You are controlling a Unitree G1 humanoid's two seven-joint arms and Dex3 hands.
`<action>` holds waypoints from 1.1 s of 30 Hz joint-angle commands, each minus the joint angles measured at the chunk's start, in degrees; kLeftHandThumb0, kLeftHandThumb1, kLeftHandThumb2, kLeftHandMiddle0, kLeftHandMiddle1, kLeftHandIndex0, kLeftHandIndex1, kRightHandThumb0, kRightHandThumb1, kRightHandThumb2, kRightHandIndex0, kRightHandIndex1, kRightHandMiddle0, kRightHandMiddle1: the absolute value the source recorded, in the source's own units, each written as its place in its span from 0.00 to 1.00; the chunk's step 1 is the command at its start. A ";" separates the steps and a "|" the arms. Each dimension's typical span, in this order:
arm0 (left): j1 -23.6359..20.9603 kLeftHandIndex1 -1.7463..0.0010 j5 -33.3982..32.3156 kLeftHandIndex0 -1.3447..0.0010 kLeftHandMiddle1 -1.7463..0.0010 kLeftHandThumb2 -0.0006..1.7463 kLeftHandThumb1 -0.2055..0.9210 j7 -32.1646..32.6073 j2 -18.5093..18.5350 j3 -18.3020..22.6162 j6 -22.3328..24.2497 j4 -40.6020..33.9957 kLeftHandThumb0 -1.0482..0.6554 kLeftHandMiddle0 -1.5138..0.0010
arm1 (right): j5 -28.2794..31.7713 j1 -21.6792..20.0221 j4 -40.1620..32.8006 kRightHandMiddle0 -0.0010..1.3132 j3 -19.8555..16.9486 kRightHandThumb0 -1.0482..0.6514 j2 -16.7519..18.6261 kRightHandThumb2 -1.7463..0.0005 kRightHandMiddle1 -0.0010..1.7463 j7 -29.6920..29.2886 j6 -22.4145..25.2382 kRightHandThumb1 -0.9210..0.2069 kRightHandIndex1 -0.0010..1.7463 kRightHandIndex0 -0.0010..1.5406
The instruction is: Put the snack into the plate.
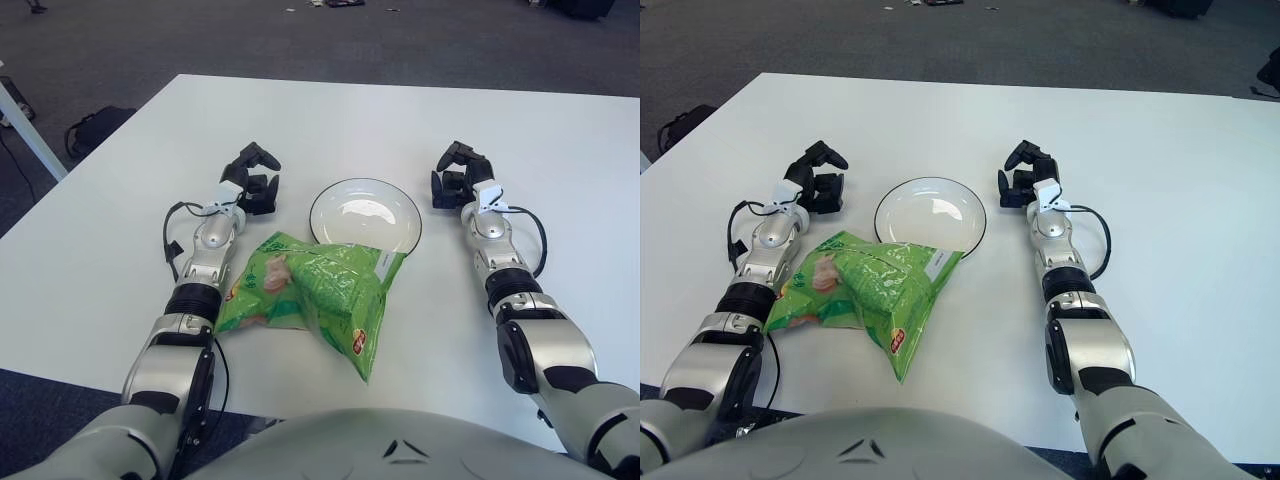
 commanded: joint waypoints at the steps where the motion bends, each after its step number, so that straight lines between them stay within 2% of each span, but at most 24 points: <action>1: 3.53 0.00 0.58 0.63 0.00 0.64 0.60 0.78 -0.99 -0.10 2.04 3.16 0.36 0.22 | 0.48 4.01 -1.37 0.53 -0.49 0.31 -1.01 0.18 1.00 1.28 4.19 0.62 1.00 0.78; 11: 2.08 0.00 -0.82 0.64 0.00 0.63 0.61 1.80 -0.82 1.67 1.32 5.80 0.36 0.21 | -0.73 5.75 -18.75 0.47 0.24 0.33 -2.28 0.25 1.00 3.25 13.48 0.53 1.00 0.75; 15: 1.67 0.00 -1.67 0.64 0.00 0.64 0.61 1.09 -0.33 2.64 0.90 6.89 0.36 0.20 | -1.62 6.92 -24.36 0.45 1.03 0.34 -3.25 0.27 1.00 5.10 15.80 0.51 1.00 0.74; 22: 1.08 0.00 -4.26 0.66 0.00 0.61 0.65 0.22 -0.45 4.73 0.94 8.66 0.37 0.20 | -5.82 8.43 -30.64 0.40 3.89 0.36 -6.11 0.33 1.00 8.23 15.10 0.43 1.00 0.71; 28: 0.90 0.00 -5.84 0.67 0.00 0.60 0.65 -0.43 -0.15 6.24 0.27 9.84 0.37 0.22 | -9.98 11.41 -41.03 0.36 6.96 0.37 -6.86 0.37 1.00 9.55 17.00 0.38 1.00 0.70; 33: 0.90 0.00 -6.90 0.67 0.00 0.59 0.66 -1.60 0.30 7.47 -0.88 10.76 0.37 0.23 | -11.32 12.27 -45.23 0.34 8.06 0.37 -6.96 0.40 1.00 10.67 17.61 0.35 1.00 0.66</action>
